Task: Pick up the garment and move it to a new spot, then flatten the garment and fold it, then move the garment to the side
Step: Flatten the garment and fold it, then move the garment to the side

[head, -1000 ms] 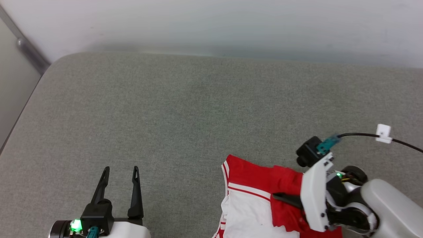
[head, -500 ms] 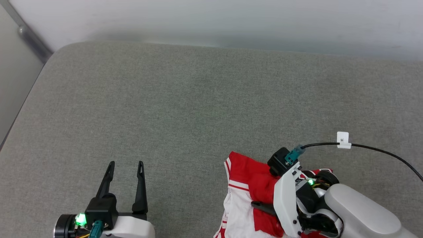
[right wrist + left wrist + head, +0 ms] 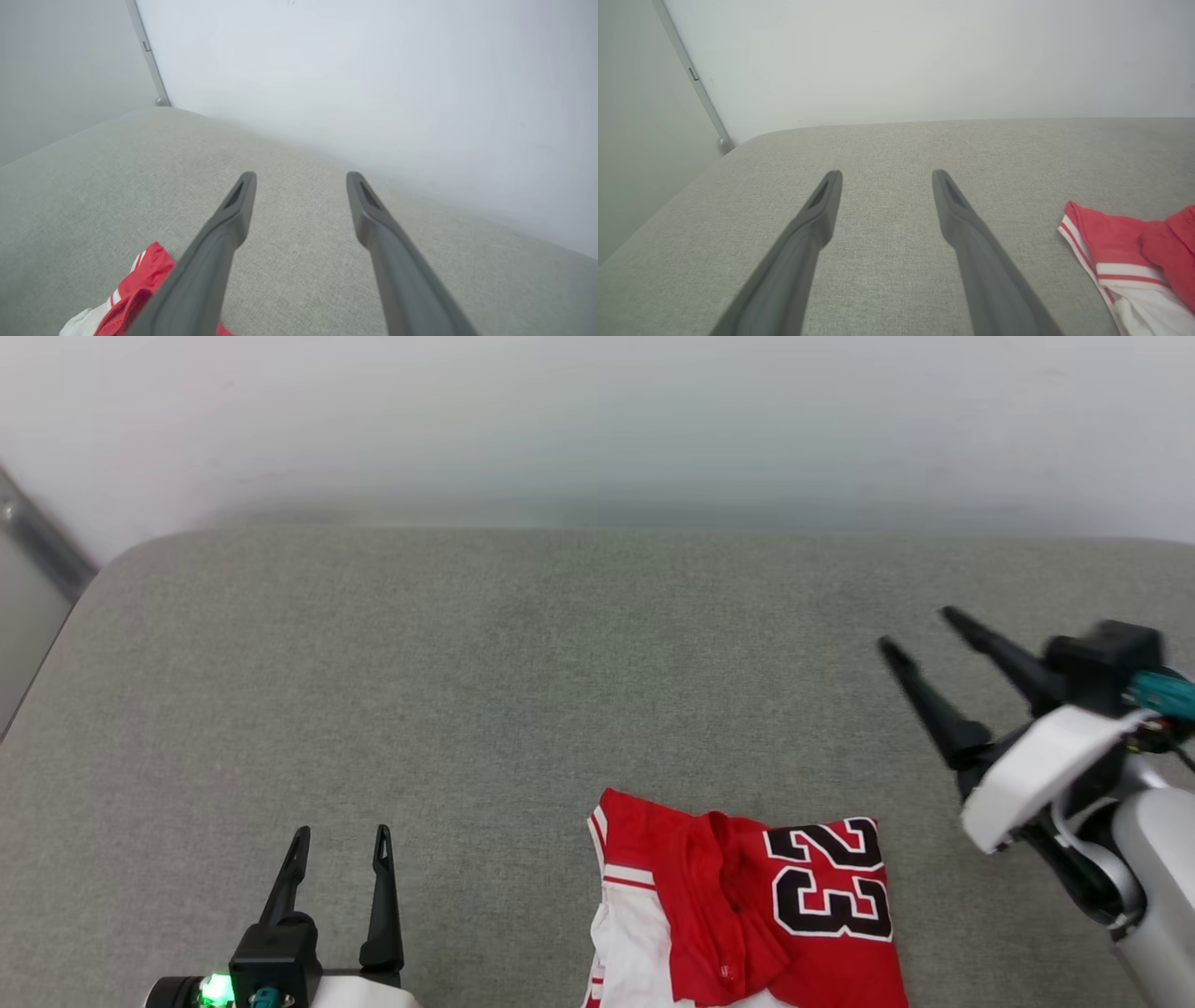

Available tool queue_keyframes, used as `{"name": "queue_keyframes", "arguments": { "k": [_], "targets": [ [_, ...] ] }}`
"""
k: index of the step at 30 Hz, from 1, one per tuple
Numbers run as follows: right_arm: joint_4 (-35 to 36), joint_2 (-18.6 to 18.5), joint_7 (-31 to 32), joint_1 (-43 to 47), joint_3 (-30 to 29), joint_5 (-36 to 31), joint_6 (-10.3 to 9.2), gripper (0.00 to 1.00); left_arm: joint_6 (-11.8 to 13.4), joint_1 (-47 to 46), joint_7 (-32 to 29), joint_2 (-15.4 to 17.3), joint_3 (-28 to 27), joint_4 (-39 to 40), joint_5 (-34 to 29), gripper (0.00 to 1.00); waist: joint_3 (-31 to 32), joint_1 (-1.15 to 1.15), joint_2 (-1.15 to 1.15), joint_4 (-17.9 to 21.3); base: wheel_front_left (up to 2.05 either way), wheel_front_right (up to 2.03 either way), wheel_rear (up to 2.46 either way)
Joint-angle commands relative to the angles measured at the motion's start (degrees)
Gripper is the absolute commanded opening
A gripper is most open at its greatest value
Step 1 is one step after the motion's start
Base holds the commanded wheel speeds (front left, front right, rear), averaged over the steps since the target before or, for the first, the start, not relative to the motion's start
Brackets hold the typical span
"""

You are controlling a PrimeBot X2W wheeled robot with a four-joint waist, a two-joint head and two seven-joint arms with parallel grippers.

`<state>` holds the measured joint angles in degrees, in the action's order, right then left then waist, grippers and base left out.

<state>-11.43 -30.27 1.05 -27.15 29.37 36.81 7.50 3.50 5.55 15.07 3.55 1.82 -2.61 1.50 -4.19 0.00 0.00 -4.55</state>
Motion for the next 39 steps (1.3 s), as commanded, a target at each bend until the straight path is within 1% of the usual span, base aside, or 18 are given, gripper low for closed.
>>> {"name": "queue_keyframes", "arguments": {
  "k": [1, 3, 5, 10, 13, 16, 22, 28, 33, 36, 39],
  "targets": [
    [-0.3, 1.7, -3.9, 2.7, -4.5, -3.8, -0.02, 1.0, -0.2, 0.5, 0.1, 0.1, -0.1, 0.2, -0.4, 1.0, 0.9, 0.0, 0.0, 0.9, 0.0, 0.0, 0.0],
    [-0.4, 3.3, -8.1, 5.5, -10.0, -8.5, -0.02, 1.0, -0.2, 0.8, 0.1, 0.1, -0.3, 0.3, -0.3, 1.0, 1.4, 0.0, 0.0, 1.2, 0.0, 0.0, 0.0],
    [-0.5, 5.8, -11.1, 8.7, -14.8, -11.8, -0.02, 1.0, -0.3, 1.0, 0.1, 0.1, -0.4, 0.3, -0.3, 1.0, 1.8, 0.0, 0.0, 1.5, 0.0, 0.0, 0.0],
    [1.9, 11.7, -14.9, 16.3, -23.3, -18.2, -0.03, 1.0, -0.7, 1.4, 0.1, 0.2, -0.9, 0.5, -0.1, 1.0, 2.9, 0.0, 0.0, 1.8, 0.0, 0.0, 0.0],
    [3.5, 15.1, -15.8, 20.8, -26.4, -20.8, -0.02, 1.0, -1.0, 2.1, 0.1, 0.2, -1.2, 0.5, -0.1, 1.0, 3.7, 0.0, 0.0, 1.8, 0.0, 0.0, 0.0],
    [5.0, 17.7, -16.1, 25.1, -27.9, -22.7, -0.03, 1.0, -1.1, 2.3, 0.1, 0.2, -1.3, 0.6, -0.1, 1.0, 4.2, 0.0, 0.0, 1.8, 0.0, 0.0, 0.0],
    [7.2, 21.9, -16.3, 31.3, -29.7, -24.2, -0.02, 1.0, -1.4, 3.0, 0.1, 0.1, -1.3, 0.9, -0.1, 1.0, 4.5, 0.0, 0.0, 1.7, 0.0, 0.0, 0.0],
    [8.5, 23.7, -16.2, 34.5, -30.9, -25.2, -0.02, 1.0, -1.3, 3.4, 0.1, -0.1, -1.3, 0.9, 0.1, 1.0, 4.7, 0.0, 0.0, 1.7, 0.0, 0.0, 0.0],
    [9.0, 24.0, -16.2, 34.7, -31.2, -25.4, -0.02, 1.0, -1.4, 3.3, 0.1, -0.2, -1.3, 0.6, 0.0, 1.0, 4.6, 0.0, 0.0, 1.7, 0.0, 0.0, 0.0],
    [10.0, 23.5, -16.2, 32.8, -31.5, -25.8, -0.02, 1.0, -1.5, 3.2, 0.1, -0.2, -1.3, 0.5, 0.0, 1.0, 4.6, 0.0, 0.0, 1.7, 0.0, 0.0, 0.0],
    [11.1, 21.9, -16.2, 30.0, -32.0, -26.0, -0.02, 1.0, -1.4, 3.2, 0.1, -0.3, -1.2, 0.7, 0.0, 1.0, 4.5, 0.0, 0.0, 1.6, 0.0, 0.0, 0.0]
  ]
}}
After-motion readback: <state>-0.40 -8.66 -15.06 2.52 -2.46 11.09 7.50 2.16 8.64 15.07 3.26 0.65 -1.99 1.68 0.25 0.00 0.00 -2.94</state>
